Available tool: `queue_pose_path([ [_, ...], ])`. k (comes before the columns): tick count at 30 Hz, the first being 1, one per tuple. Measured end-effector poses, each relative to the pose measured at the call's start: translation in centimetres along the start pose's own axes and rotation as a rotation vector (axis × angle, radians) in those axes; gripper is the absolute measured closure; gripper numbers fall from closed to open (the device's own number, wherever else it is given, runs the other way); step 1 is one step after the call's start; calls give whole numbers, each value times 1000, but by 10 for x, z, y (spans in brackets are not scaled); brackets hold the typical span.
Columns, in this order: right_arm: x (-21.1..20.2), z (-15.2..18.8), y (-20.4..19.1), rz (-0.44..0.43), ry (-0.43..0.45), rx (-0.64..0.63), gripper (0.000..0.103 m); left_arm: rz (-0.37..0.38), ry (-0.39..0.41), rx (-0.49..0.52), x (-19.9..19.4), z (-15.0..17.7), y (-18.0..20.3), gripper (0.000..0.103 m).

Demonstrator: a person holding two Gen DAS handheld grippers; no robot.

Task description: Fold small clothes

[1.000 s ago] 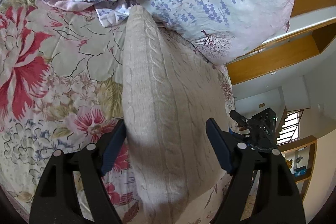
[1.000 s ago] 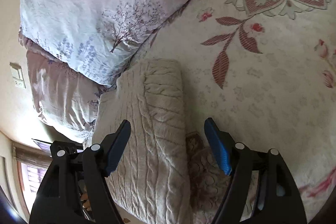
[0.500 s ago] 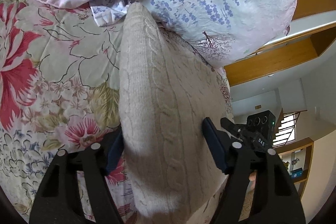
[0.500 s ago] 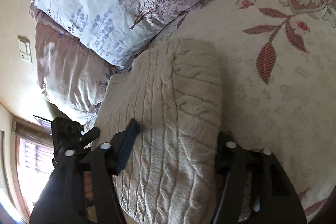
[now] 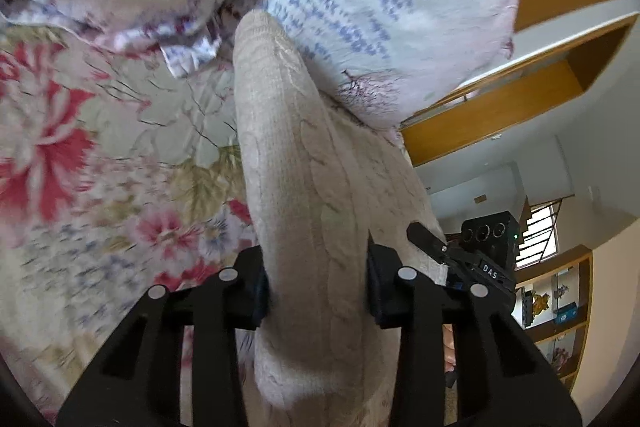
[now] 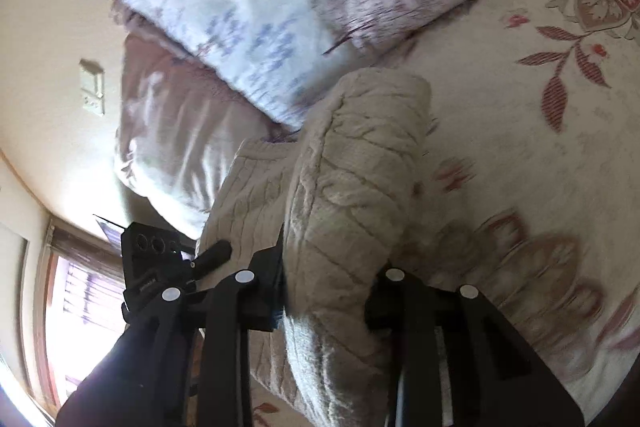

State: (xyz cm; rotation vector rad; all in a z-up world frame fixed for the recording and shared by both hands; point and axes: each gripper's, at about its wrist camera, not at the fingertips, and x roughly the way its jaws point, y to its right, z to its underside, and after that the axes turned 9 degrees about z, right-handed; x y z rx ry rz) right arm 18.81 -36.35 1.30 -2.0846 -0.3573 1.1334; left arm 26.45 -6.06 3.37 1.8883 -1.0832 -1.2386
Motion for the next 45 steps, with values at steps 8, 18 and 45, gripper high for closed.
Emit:
queue_pose_path([
  [8, 39, 25, -80, 2, 21, -182, 76, -66, 99, 17, -99, 9, -13, 65],
  [18, 87, 26, -72, 126, -91, -121, 61, -145, 149, -156, -132, 18, -96, 53],
  [45, 50, 75, -141, 286, 90, -489, 72, -626, 189, 338, -120, 82, -6, 31],
])
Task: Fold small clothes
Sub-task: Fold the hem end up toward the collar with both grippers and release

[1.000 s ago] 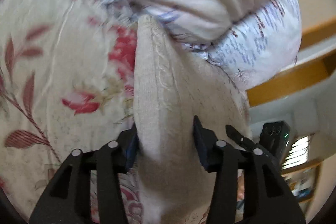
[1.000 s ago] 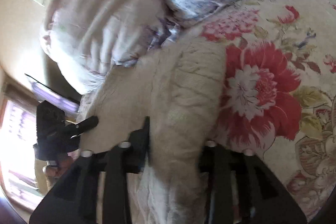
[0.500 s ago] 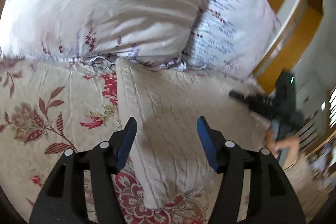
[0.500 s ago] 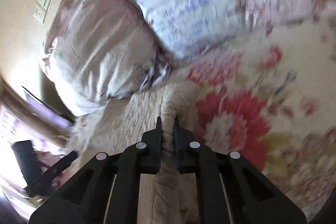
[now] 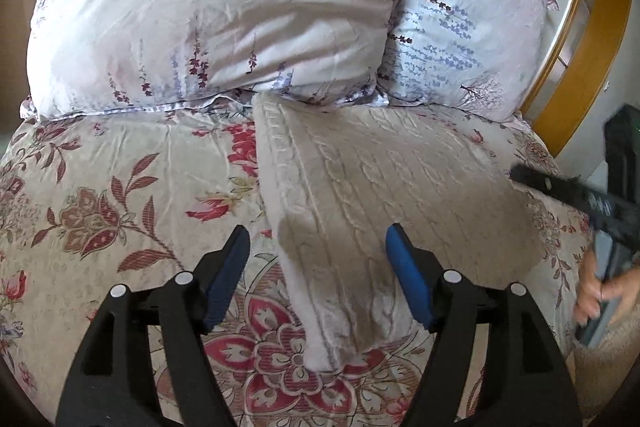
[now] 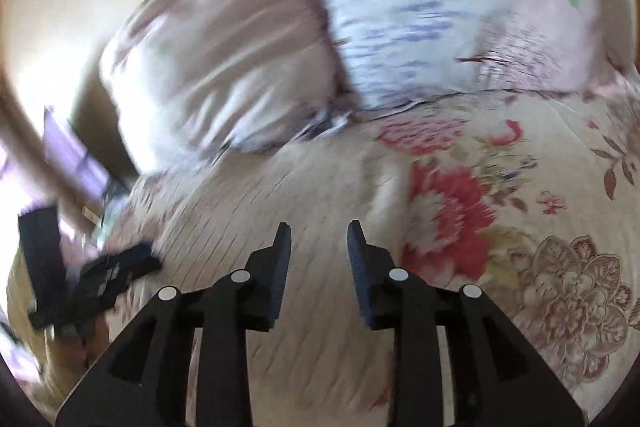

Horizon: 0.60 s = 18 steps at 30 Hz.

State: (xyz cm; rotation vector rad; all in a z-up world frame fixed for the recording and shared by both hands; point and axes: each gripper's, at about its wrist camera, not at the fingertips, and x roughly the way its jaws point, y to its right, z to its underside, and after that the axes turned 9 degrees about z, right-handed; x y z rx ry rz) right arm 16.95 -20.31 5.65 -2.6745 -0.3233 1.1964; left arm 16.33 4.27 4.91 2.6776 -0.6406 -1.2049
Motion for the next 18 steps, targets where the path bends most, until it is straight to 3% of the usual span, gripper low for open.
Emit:
queue_pose_path([
  [3, 15, 21, -14, 94, -66, -85, 72, -22, -5, 10, 4, 7, -1, 28],
  [9, 8, 31, -22, 155, -17, -81, 69, -37, 11, 9, 11, 15, -2, 24],
  [13, -22, 40, -24, 176, 81, -84, 30, -32, 72, 44, -11, 22, 7, 23],
  [14, -27, 43, -25, 180, 101, -87, 25, -40, 84, 55, -17, 26, 9, 19],
  [18, -39, 52, -23, 181, 125, -59, 23, -58, 106, 51, -31, 40, 11, 7],
])
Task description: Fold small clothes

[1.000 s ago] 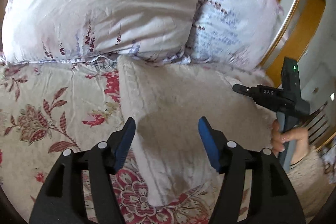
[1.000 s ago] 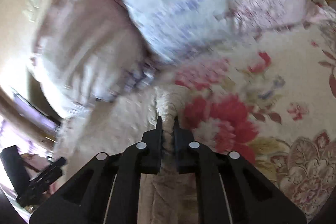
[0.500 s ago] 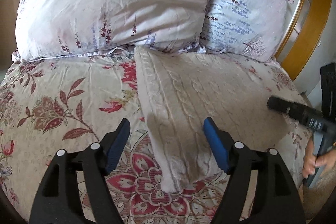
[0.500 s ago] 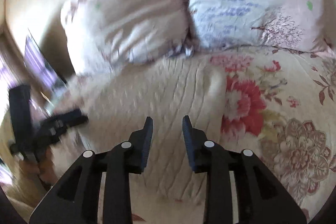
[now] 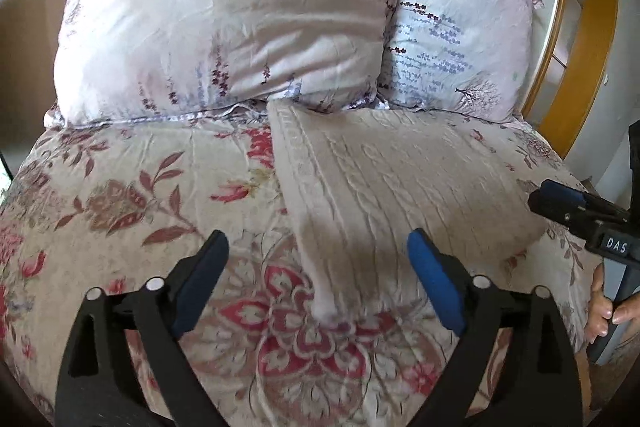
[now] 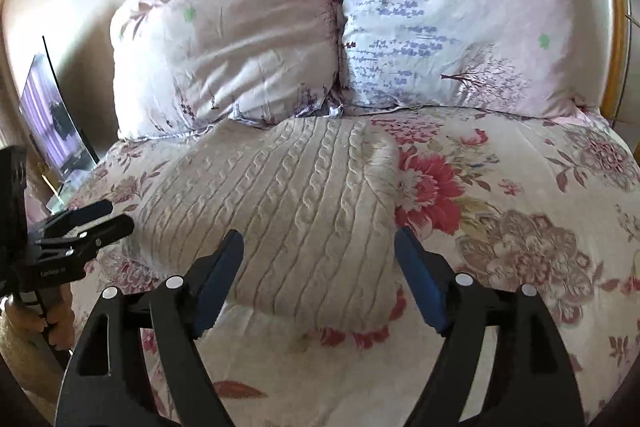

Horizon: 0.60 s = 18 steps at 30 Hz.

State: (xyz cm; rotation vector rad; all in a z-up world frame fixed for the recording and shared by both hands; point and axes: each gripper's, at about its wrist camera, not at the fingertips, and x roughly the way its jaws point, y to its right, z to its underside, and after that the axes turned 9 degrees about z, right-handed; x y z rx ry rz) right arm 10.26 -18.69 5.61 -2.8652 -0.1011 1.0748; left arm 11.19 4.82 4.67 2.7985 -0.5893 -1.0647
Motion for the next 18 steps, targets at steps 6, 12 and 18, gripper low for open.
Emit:
queue_pose_path([
  [6, -14, 13, -1, 76, 31, 17, 3, -40, -9, -28, -8, 16, 1, 2],
  [12, -10, 26, -7, 84, -27, 36, 1, -116, -68, -21, -1, 29, 8, 2],
  [18, 4, 38, -25, 139, -98, -29, 1, -149, -132, -16, 12, 38, 15, 2],
])
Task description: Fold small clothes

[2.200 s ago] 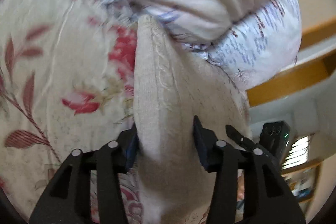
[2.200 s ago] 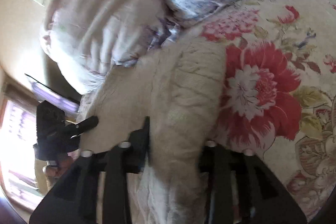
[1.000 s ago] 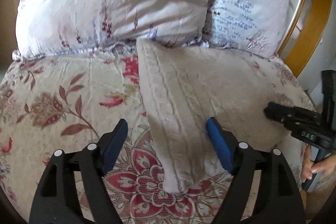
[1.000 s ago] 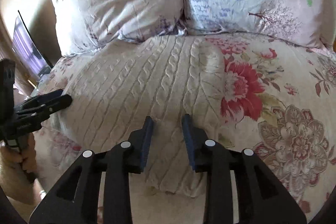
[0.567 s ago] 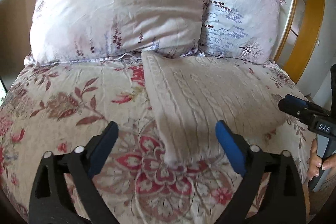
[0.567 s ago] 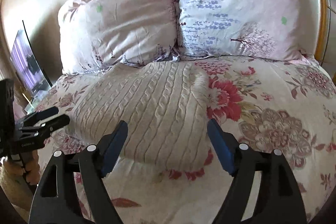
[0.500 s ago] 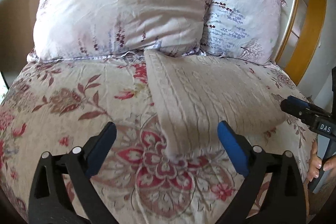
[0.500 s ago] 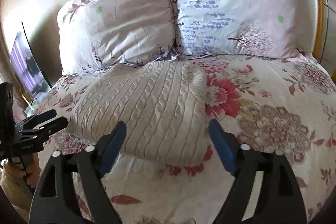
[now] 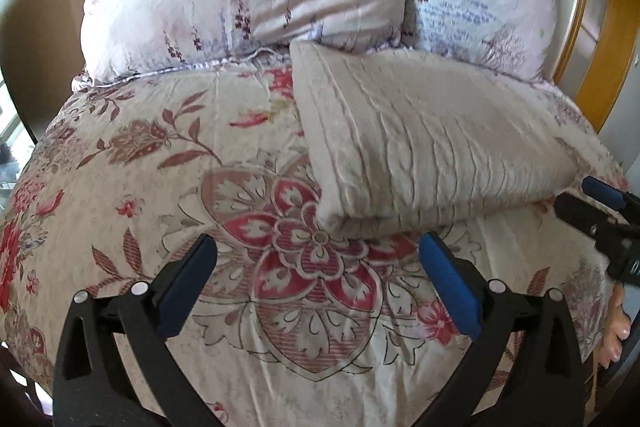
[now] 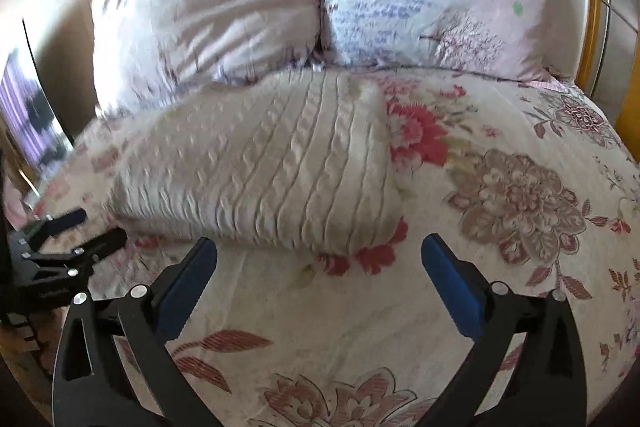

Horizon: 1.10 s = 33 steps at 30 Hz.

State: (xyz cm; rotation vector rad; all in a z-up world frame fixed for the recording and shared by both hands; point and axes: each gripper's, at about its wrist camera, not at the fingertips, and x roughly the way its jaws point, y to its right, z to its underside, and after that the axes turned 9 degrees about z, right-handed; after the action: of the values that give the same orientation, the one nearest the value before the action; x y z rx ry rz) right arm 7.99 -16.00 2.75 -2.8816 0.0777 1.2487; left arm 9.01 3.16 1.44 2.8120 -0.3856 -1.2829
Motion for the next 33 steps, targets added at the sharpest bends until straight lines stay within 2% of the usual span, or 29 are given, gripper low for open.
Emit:
queue_pose_path([
  [8, 17, 7, -9, 46, -80, -9, 1, -55, -72, 30, 18, 3, 8, 2],
  [17, 29, 11, -10, 82, -138, -8, 1, -29, -96, 9, 23, 4, 5, 2],
  [21, 30, 12, -14, 107, -138, -26, 1, -27, -96, 10, 23, 4, 5, 2],
  [33, 29, 15, -13, 112, -126, -15, 1, -18, -96, 14, 24, 3, 5, 2],
])
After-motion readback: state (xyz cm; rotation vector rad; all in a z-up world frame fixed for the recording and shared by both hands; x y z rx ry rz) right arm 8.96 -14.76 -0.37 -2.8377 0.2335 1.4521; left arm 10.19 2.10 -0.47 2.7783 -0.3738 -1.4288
